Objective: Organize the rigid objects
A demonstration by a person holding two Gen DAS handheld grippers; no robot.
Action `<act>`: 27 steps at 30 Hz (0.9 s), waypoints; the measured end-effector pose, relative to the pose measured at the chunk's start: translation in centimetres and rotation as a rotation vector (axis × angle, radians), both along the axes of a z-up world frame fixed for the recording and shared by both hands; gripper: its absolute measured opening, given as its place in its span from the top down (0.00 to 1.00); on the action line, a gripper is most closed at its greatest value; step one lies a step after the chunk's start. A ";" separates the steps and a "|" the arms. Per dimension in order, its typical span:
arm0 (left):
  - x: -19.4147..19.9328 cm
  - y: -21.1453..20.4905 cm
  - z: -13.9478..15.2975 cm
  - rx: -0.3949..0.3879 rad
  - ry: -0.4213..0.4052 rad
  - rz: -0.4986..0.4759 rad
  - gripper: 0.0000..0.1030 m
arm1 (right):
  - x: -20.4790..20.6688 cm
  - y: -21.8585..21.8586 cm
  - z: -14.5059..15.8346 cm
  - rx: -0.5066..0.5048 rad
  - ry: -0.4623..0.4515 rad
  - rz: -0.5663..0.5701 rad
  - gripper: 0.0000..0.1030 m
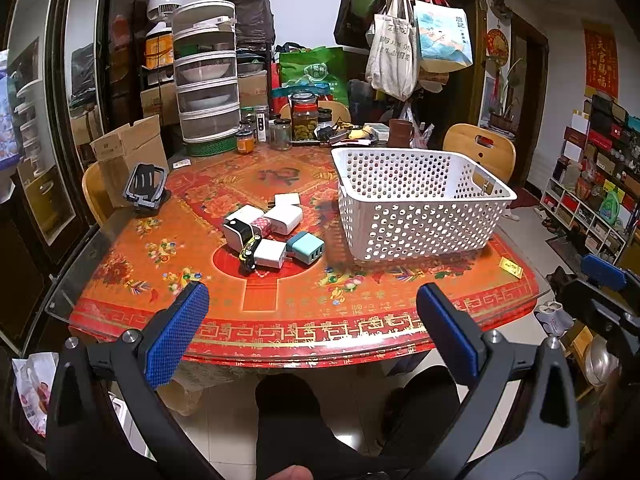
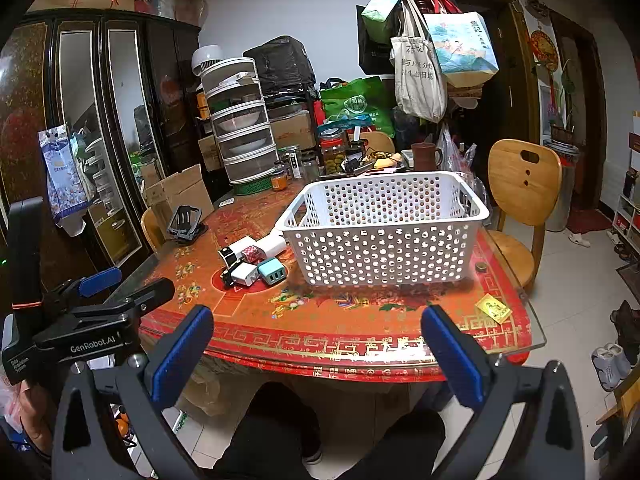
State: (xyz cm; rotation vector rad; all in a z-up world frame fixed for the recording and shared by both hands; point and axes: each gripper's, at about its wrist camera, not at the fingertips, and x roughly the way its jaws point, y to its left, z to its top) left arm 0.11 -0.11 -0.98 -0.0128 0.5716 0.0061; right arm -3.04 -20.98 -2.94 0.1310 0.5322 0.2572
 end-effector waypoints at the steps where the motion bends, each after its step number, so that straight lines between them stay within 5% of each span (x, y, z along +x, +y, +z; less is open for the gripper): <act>1: 0.0 0.1 0.0 -0.001 0.000 0.000 0.01 | 0.0 0.0 0.0 0.000 0.001 -0.001 0.00; 17: 1.8 1.6 -1.2 -0.018 -0.024 0.033 0.01 | 0.8 -1.0 -1.5 0.000 -0.013 -0.019 0.00; 22: 6.3 6.9 -2.5 -0.113 -0.016 0.102 0.01 | 6.9 -5.8 -1.8 -0.059 0.040 -0.166 0.00; 27: 11.8 12.7 -3.9 -0.036 0.004 0.274 0.01 | 16.1 -11.6 -2.4 -0.048 0.158 -0.232 0.00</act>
